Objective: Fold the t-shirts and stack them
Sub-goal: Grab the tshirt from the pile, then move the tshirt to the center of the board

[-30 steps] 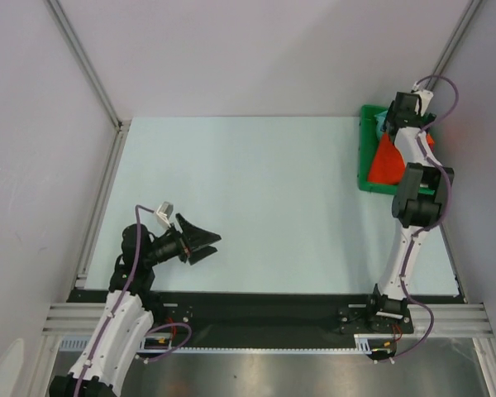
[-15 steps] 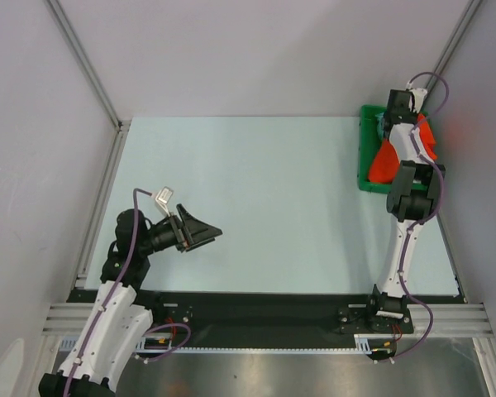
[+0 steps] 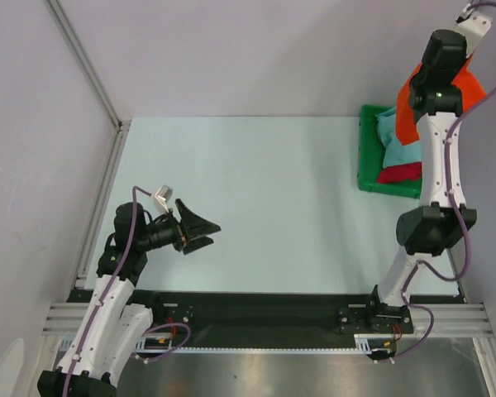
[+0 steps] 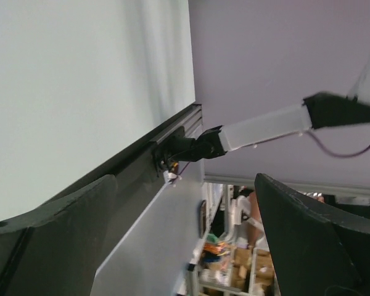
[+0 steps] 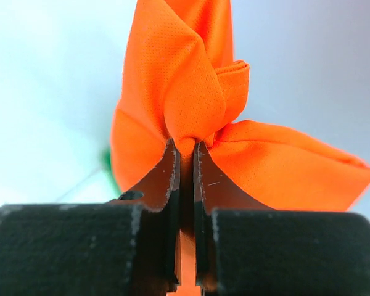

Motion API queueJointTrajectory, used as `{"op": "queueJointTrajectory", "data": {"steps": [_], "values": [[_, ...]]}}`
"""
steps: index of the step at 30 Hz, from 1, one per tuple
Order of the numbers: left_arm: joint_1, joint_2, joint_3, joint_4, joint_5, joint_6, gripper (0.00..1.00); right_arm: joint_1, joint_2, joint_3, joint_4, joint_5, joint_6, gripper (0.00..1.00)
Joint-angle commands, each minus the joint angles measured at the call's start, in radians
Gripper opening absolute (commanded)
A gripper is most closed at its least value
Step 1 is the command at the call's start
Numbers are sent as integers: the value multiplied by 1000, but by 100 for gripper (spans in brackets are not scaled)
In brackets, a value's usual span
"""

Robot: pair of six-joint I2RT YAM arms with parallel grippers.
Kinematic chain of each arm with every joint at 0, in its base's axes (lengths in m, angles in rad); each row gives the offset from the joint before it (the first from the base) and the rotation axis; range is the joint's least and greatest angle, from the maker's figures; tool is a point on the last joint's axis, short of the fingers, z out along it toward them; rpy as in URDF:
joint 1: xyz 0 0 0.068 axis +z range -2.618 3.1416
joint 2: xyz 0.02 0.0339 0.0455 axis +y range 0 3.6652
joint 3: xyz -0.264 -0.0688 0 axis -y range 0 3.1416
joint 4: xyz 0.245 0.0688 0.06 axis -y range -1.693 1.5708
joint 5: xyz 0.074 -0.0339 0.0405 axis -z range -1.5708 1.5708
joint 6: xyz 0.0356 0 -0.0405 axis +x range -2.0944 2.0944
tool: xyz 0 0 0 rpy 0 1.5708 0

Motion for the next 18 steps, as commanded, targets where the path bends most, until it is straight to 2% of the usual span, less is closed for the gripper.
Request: {"op": "queueJointTrajectory", "data": {"steps": [1,4,5,6,7,8,9,10,11,12,13,14,15,16,18], "values": [[51,-22,-6,-41,65,-113,100,130,-166,-33,-34,-46,13,0],[108,-115,-59,-36,54,-202,100,275,-327,-173,-72,-66,57,0],[116,-147,-60,-41,39,-223,100,315,-406,-295,-91,-77,67,0],[119,-190,-51,-61,19,-216,100,414,-451,-359,-103,-87,84,2],[119,-207,-36,-131,-22,-198,97,461,-491,-421,-115,-109,94,6],[119,-217,4,-177,-41,-138,89,518,-563,-562,-147,-130,137,17],[119,-223,25,-278,-55,-104,86,611,-592,-622,-170,-153,169,23],[119,-221,45,-323,-78,-67,84,657,-618,-694,-196,-196,203,39],[119,-215,90,-363,-92,3,84,693,-669,-820,-236,-307,302,49],[118,-211,116,-456,-108,40,84,725,-690,-898,-238,-392,334,58],[119,-198,142,-495,-127,77,85,787,-712,-967,-232,-470,367,72],[118,-192,192,-527,-165,138,86,812,-733,-1109,-205,-589,442,79],[118,-186,217,-579,-185,163,86,834,-779,-1178,-179,-660,479,85],[118,-171,257,-595,-203,198,86,852,-801,-1235,-131,-714,505,100],[118,-158,285,-612,-242,224,86,874,-879,-1371,-121,-753,562,100]]}}
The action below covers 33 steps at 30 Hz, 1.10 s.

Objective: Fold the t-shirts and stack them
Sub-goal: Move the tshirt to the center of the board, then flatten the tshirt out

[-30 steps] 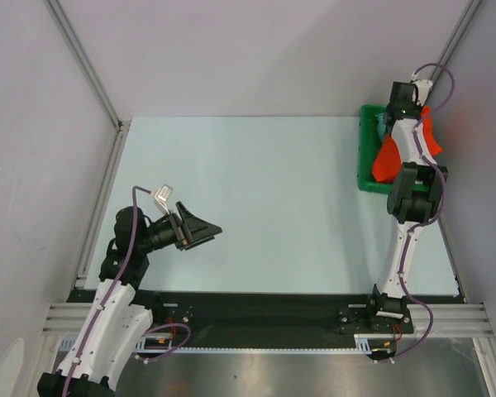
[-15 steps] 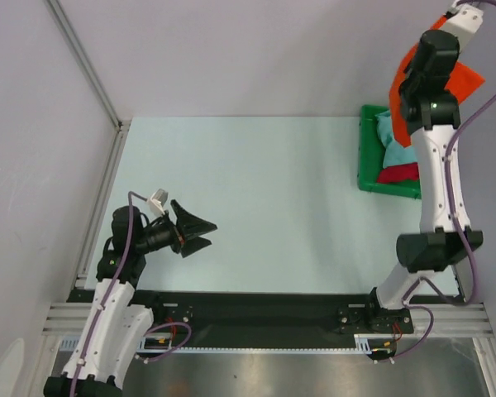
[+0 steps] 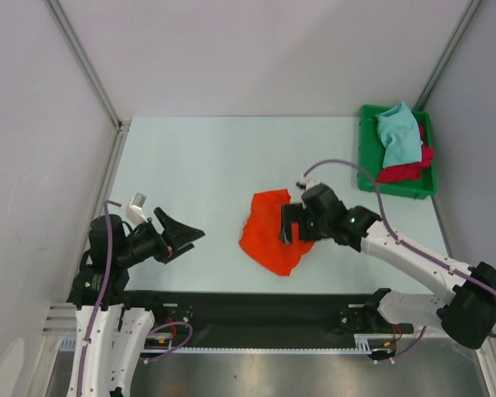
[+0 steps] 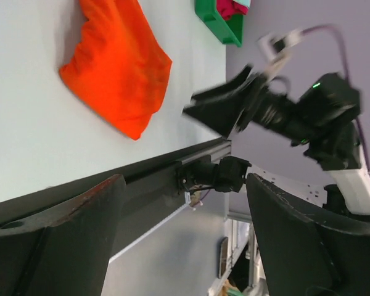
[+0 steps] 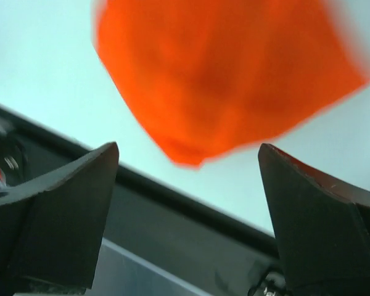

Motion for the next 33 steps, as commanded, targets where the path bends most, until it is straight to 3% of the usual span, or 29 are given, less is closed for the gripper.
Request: {"op": "queueJointTrajectory", "data": {"steps": [1,6,9,11,12,13,14,15,19,23,29,33], "values": [[5,35,88,-122,-108,146,85,21,-157,-148,9,-207,171,100],[-63,72,28,3,-138,102,77,14,-288,-207,-63,-68,164,100],[-209,143,-18,115,-225,46,73,-86,-295,-216,-46,-107,106,100],[-368,257,-34,213,-287,12,71,-212,-279,-228,-36,-186,109,83],[-417,313,-27,237,-343,13,70,-254,-272,-238,-23,-223,112,68],[-488,365,0,260,-362,44,71,-309,-254,-267,10,-312,109,45],[-505,414,15,276,-372,68,70,-352,-245,-284,32,-361,109,42],[-513,528,34,305,-375,94,70,-430,-231,-304,62,-406,110,41],[-515,780,142,384,-344,244,68,-558,-87,-331,162,-612,95,66],[-515,1003,319,364,-361,372,66,-592,89,-278,155,-644,26,69],[-513,1308,586,353,-472,487,84,-621,228,-247,187,-656,3,68],[-501,1475,724,333,-516,513,83,-621,278,-235,199,-640,-3,66]]}}
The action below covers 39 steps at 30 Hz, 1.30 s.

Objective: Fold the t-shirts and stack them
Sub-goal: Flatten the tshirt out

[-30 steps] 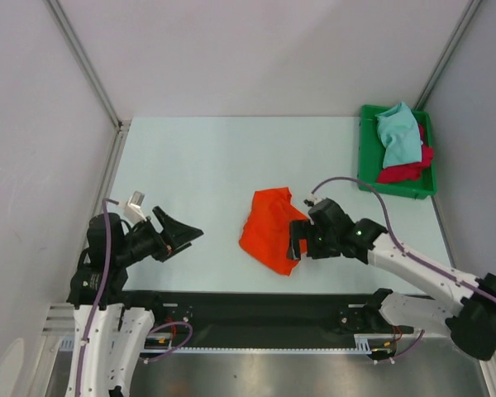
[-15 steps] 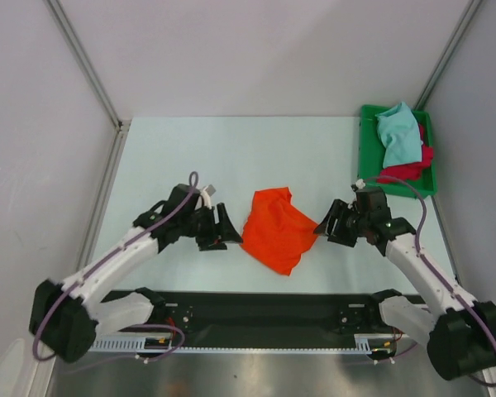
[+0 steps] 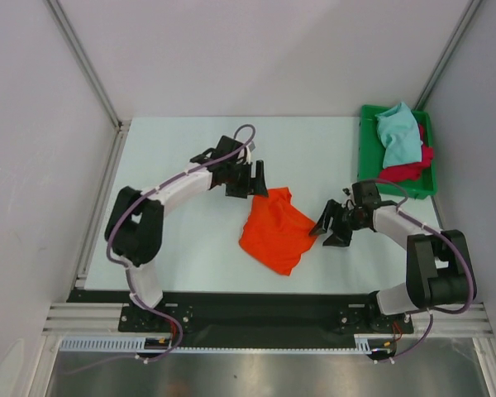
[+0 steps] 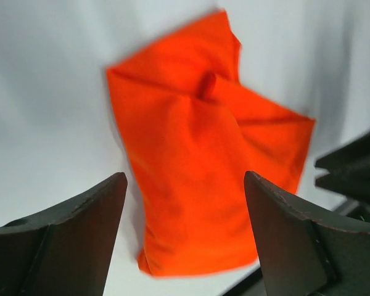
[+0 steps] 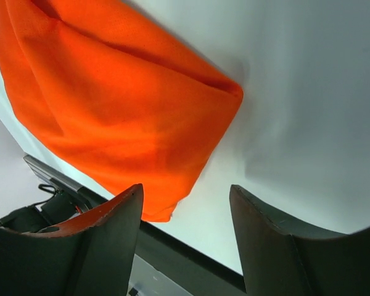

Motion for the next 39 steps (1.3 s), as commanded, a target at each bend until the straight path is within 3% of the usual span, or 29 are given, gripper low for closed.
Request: {"op": "queueJointTrajectory", "data": {"steps": [1,10,16,17,18,20,21,23,28,32,36,39], "values": [[9,123,123,-8,-81,77,82,-4,36,56,35,-18,-38,63],[18,296,189,78,-45,66,79,-4,123,91,52,13,-32,53],[29,355,198,153,64,31,60,-5,144,90,95,28,5,51],[29,367,203,164,87,31,55,-6,147,88,109,28,11,47],[29,373,209,162,95,34,37,-6,157,100,113,33,9,36],[34,381,227,158,94,34,16,-6,170,130,101,60,6,25],[38,381,235,156,89,34,0,-8,173,145,86,68,5,11],[52,375,273,130,77,28,0,-9,193,221,61,66,-6,0],[94,254,364,90,25,-10,0,-31,236,456,-95,83,-67,0],[101,88,338,118,11,-52,0,-58,118,605,-192,66,-69,0],[97,-117,239,133,-11,-85,0,-63,-78,552,-268,31,-76,0],[95,-336,-9,156,-89,-98,0,6,-259,394,-296,45,-63,0]]}}
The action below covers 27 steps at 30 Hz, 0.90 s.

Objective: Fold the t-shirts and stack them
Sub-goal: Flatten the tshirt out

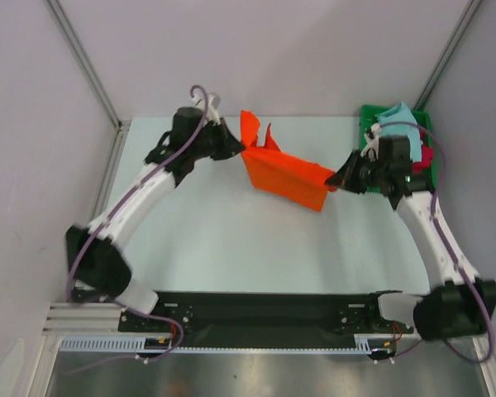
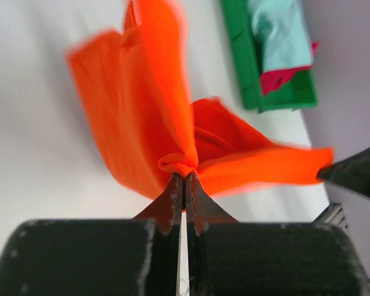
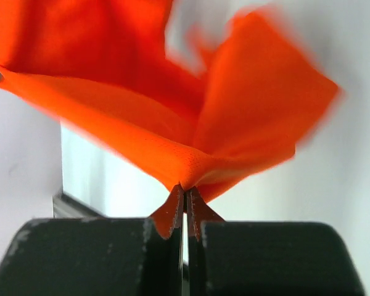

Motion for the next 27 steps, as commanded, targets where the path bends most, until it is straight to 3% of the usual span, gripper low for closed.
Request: {"op": "queueJointTrajectory", "data": {"steps": [1,4,5,7,8,9,12,16,22,27], "values": [[-5,-278,-196,-21,-132,-38,0,87,-199,-182,-114,-25,13,0],[6,-409,-408,-136,-198,-82,8,118,-394,-450,-107,-118,117,0],[6,-495,-468,-160,-239,-114,32,124,-440,-512,-101,-150,131,8],[11,-578,-647,-233,-281,-159,63,139,-565,-668,-111,-218,137,31],[17,-670,-701,-253,-286,-200,76,139,-595,-704,-137,-238,125,48],[43,-709,-794,-266,-275,-214,80,138,-626,-719,-160,-250,96,53],[72,-857,-873,-315,-248,-249,82,135,-686,-712,-219,-200,82,65],[78,-902,-820,-355,-261,-246,79,127,-640,-675,-157,-154,97,67],[77,-755,-744,-237,-142,-200,74,77,-337,-514,-62,-114,-1,68],[77,-579,-715,-107,-51,-125,72,47,-108,-333,-185,128,-94,68]]}}
